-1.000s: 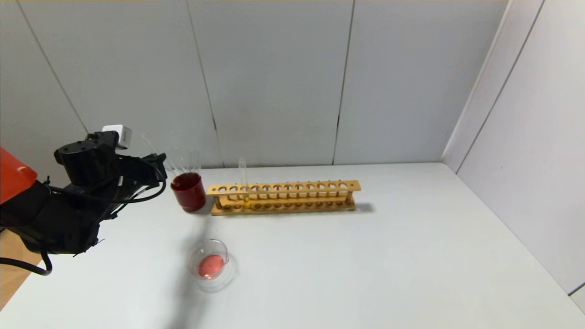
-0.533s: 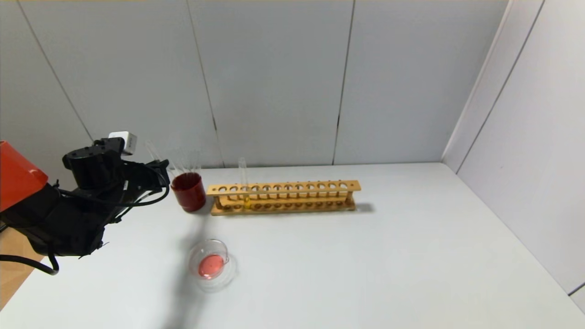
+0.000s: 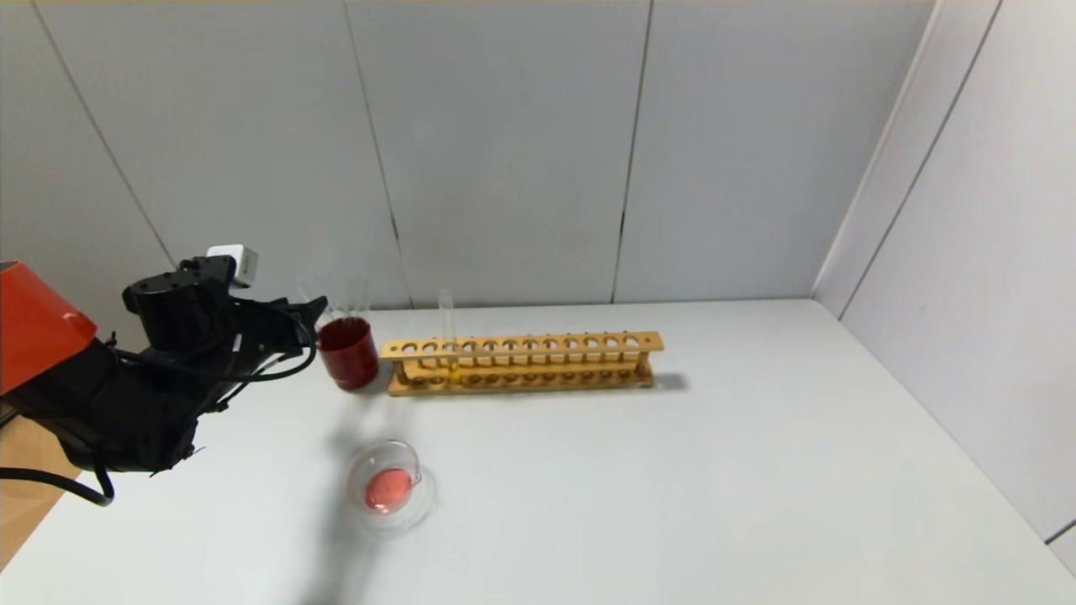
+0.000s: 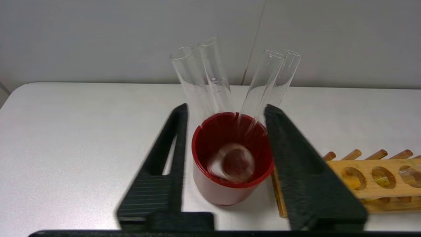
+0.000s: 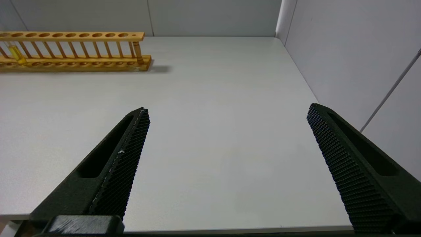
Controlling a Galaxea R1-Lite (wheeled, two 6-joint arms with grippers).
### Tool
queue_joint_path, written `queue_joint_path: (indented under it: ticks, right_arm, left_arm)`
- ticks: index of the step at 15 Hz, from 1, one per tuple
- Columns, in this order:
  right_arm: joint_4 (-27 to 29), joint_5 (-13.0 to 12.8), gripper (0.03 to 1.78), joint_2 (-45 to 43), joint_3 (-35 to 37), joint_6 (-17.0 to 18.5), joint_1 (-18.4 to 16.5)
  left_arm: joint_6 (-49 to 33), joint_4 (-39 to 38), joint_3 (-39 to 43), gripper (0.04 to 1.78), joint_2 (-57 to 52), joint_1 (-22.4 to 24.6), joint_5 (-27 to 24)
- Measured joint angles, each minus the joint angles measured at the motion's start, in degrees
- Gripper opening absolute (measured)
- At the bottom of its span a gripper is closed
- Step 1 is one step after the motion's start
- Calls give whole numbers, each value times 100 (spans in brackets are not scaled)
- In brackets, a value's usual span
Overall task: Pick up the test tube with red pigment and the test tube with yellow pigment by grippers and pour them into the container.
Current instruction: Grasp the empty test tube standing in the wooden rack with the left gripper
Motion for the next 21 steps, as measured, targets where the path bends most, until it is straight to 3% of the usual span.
queue_joint_path:
  ticks: [3,7,10,14,16,21]
  right_arm:
    - [0,-2,175,0,0,2,0]
    - [0,0,175,0,0,2,0]
    - [0,0,175,0,0,0,0]
    - [0,0,175,0,0,0,0]
    - [0,-2,175,0,0,2,0]
    - [0,0,175,0,0,0,0]
  left_arm:
    - [9,35,12,144,-101,-22,5]
    - [24,315,221,174,-722,-206,-1]
    - [33,1406,445,175,-1692,-640,-12]
    - [30,4413,474,175,-3307,-1848,-28]
    - [-82,5526,616,175,-3834,-2281,-9]
    - [-399,5496,1304,175,-4548,-2719,145]
